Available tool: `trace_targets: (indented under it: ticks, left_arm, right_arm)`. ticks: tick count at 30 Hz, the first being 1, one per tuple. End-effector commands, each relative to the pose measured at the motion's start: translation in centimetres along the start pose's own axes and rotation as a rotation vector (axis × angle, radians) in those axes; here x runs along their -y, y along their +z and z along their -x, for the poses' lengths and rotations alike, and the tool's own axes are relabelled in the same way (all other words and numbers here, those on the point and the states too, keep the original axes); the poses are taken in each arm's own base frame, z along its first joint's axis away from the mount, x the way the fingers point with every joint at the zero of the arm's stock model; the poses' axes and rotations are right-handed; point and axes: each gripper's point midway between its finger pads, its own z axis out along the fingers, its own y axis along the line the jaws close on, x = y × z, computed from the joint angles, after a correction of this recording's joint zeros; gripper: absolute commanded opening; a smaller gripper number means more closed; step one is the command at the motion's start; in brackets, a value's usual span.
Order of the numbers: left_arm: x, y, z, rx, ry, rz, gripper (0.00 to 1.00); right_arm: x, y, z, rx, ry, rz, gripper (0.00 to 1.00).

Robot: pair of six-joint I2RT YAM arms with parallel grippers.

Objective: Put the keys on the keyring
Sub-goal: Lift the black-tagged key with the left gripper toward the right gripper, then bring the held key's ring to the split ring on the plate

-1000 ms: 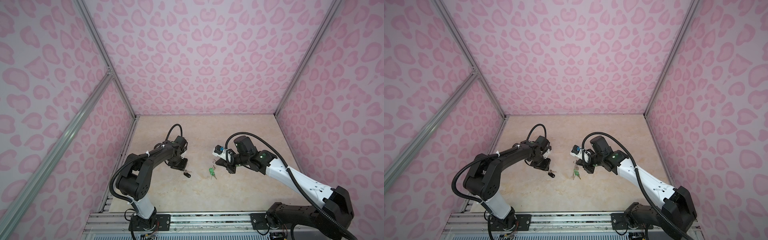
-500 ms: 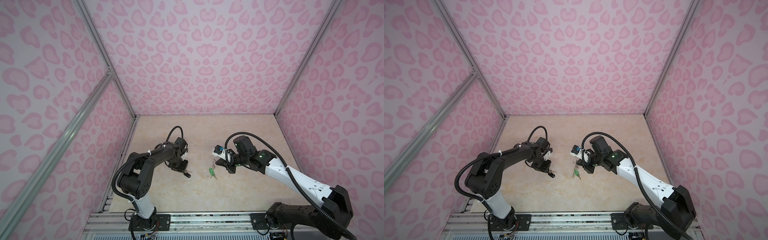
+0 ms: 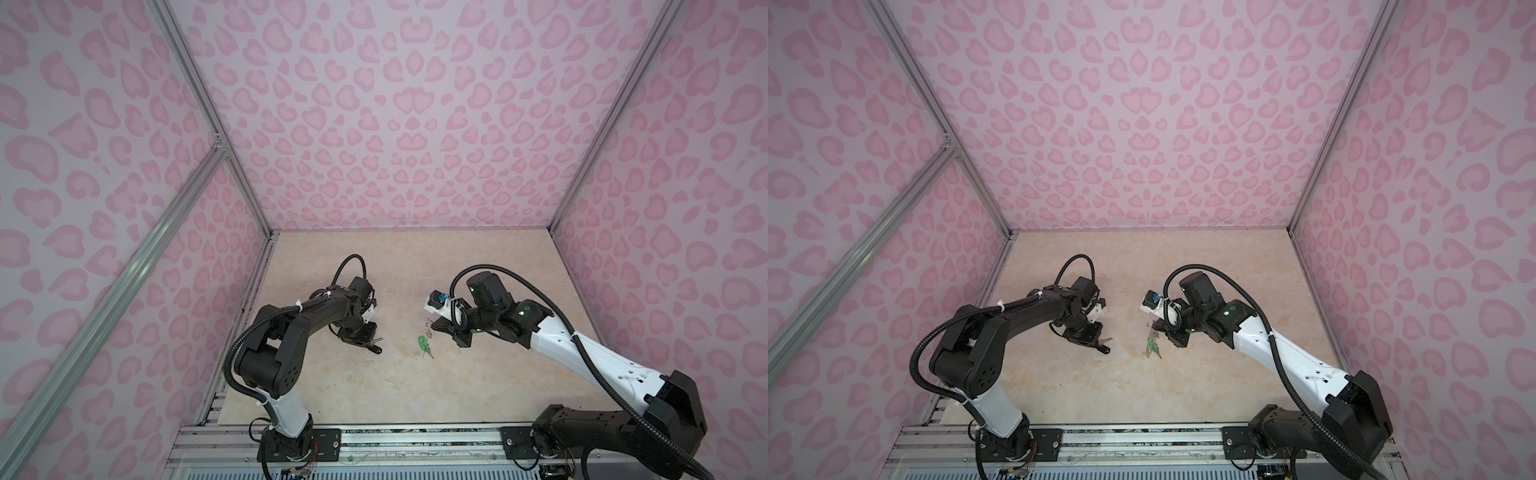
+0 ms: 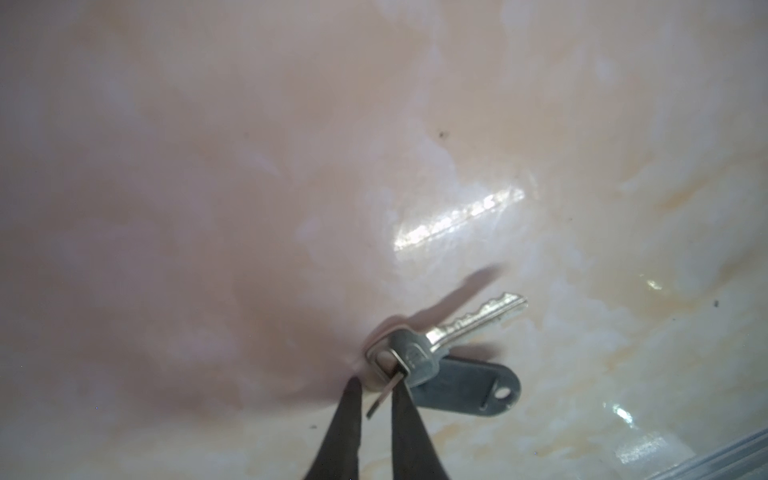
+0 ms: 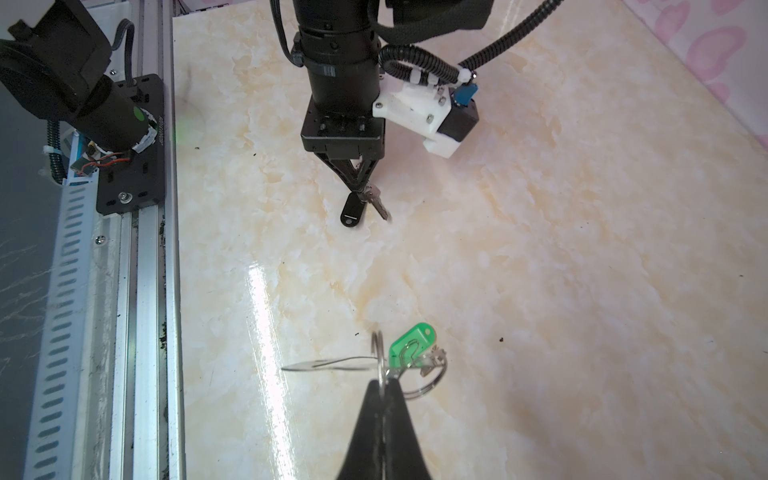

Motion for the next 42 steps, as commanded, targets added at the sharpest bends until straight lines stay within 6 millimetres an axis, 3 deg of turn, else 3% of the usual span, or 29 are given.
trace_targets:
  ticks: [1, 11, 17, 25, 33, 37, 42]
  left_arm:
    - [0.4, -0.5, -0.1, 0.012, 0.002, -0.020, 0.14]
    - [1.3, -2.6, 0.0, 0.072, 0.028, -0.046, 0.04]
    - [3.0, -5.7, 0.9, 0.177, 0.127, -0.068, 0.04]
    - [8.6, -13.5, 3.0, 0.494, 0.430, -0.129, 0.04]
    - [15.0, -21.0, 2.6, 0.809, 0.698, -0.296, 0.04]
    - [17.1, -22.2, 2.1, 0.850, 0.756, -0.381, 0.03]
    - [18.5, -22.1, 2.1, 0.842, 0.776, -0.421, 0.03]
  right_arm:
    - [0.0, 0.1, -0.2, -0.003, 0.006, -0.002, 0.00]
    - [0.1, 0.1, -0.2, -0.003, 0.004, -0.008, 0.00]
    - [0.6, 0.0, 0.3, 0.007, 0.016, -0.030, 0.00]
    - [2.4, -0.5, 1.3, 0.021, 0.056, -0.125, 0.00]
    - [2.5, -1.0, 3.0, 0.056, 0.079, -0.162, 0.00]
    - [1.9, -0.9, 3.7, 0.062, 0.080, -0.177, 0.00]
    - [1.5, -1.3, 4.8, 0.118, 0.095, -0.199, 0.00]
